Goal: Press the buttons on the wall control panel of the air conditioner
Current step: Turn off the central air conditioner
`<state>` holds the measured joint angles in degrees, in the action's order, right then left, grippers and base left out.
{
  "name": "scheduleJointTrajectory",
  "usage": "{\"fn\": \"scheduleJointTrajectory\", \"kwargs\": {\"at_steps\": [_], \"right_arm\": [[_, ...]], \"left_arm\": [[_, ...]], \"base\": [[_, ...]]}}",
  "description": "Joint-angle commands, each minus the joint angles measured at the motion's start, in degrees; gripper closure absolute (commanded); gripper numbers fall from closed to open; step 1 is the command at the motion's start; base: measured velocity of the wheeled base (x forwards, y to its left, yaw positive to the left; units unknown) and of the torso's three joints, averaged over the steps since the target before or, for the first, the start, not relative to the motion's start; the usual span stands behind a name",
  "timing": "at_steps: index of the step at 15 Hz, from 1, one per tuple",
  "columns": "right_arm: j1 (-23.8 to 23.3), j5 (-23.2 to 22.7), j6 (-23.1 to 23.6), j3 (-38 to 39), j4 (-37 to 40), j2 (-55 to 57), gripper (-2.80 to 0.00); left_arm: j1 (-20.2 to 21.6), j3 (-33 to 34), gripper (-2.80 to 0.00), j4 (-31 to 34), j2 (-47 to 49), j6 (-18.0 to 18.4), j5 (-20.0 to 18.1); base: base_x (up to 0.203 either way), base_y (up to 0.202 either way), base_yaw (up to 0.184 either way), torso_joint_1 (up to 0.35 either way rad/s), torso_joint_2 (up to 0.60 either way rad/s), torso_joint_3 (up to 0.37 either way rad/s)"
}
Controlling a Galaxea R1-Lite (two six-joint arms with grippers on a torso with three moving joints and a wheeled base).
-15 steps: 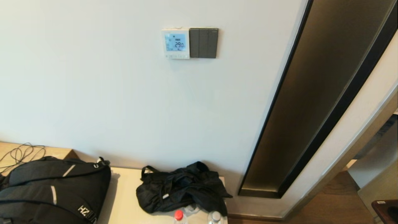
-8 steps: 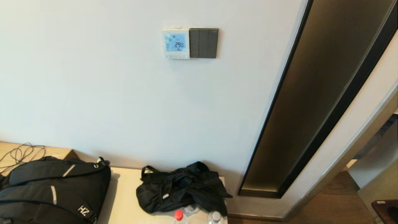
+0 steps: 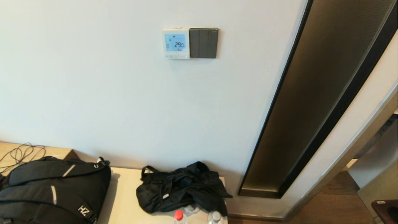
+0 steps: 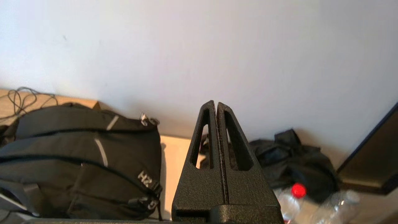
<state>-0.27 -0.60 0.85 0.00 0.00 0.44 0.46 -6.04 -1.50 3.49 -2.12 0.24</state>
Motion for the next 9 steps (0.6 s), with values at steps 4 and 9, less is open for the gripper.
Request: {"fn": "scheduleJointTrajectory", "kwargs": {"at_steps": [4, 9], "right_arm": [[0.00, -0.02, 0.03, 0.00, 0.00, 0.09, 0.00], [0.00, -0.02, 0.00, 0.03, 0.00, 0.09, 0.00]], "left_arm": [[0.05, -5.71, 0.00, -15.90, 22.13, -0.37, 0.02], [-1.33, -15.07, 0.00, -31.97, 44.83, -0.09, -0.16]], "base": [[0.000, 0.000, 0.000, 0.000, 0.00, 0.000], [0.000, 0.000, 0.000, 0.000, 0.00, 0.000]]}}
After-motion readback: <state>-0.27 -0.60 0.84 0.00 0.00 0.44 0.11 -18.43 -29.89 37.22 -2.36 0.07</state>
